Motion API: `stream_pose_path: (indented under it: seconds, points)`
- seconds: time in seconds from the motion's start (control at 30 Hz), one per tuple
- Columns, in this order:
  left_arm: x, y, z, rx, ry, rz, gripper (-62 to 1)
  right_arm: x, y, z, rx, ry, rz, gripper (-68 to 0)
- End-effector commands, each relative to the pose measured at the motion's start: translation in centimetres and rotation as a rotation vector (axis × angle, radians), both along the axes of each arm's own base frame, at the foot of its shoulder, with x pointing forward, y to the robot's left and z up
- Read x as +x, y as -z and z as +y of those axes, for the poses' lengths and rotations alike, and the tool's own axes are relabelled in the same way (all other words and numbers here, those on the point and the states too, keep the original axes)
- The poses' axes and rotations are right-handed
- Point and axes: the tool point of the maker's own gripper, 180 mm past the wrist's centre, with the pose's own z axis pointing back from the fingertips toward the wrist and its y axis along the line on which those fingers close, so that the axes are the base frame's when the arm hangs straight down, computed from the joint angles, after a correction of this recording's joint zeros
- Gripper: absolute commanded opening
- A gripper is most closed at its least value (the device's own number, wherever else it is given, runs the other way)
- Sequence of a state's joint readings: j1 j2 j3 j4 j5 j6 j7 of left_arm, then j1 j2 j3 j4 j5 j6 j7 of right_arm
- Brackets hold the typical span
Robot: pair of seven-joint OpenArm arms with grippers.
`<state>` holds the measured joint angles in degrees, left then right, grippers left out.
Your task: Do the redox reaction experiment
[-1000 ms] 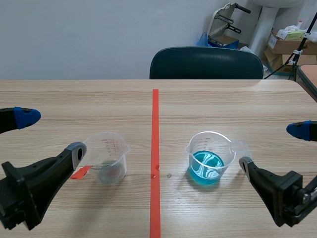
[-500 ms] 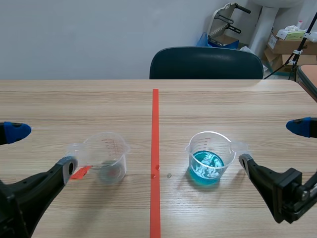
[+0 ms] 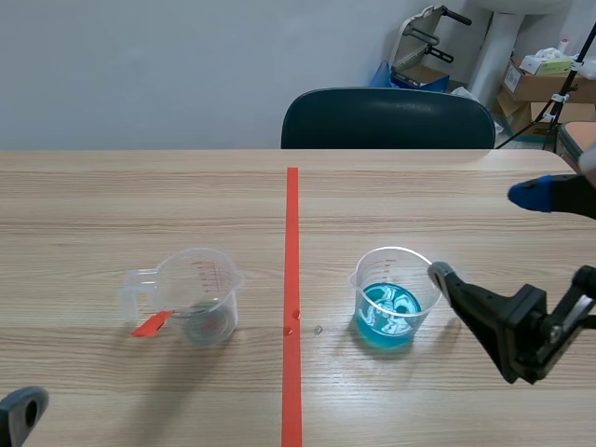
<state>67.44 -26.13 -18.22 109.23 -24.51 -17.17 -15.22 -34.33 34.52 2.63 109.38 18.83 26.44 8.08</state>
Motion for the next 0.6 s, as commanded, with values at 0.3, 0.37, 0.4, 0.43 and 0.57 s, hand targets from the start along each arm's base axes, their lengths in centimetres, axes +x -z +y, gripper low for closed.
stream_pose_path:
  seconds: [0.3, 0.37, 0.4, 0.43, 0.57]
  points:
    - [-2.8, 0.5, 0.7, -0.018, -0.077, 0.074, 1.4, 1.2, -2.9, 5.5, -0.032, -0.255, -0.127, 0.4]
    - [-3.2, 0.5, 0.7, -0.021, -0.080, 0.082, 1.4, 1.0, -2.9, 6.8, -0.048, -0.313, -0.141, 0.4]
    - [-3.1, 0.4, 0.7, -0.024, -0.080, 0.075, 1.4, 1.0, -3.0, 7.3, -0.055, -0.334, -0.149, 0.4]
    - [-3.1, 0.2, 0.7, -0.027, -0.081, 0.064, 1.4, 0.9, -3.0, 7.9, -0.066, -0.357, -0.160, 0.4]
    - [-2.8, -0.3, 0.7, -0.038, -0.086, 0.035, 1.4, 0.6, -2.8, 10.1, -0.115, -0.444, -0.200, 0.4]
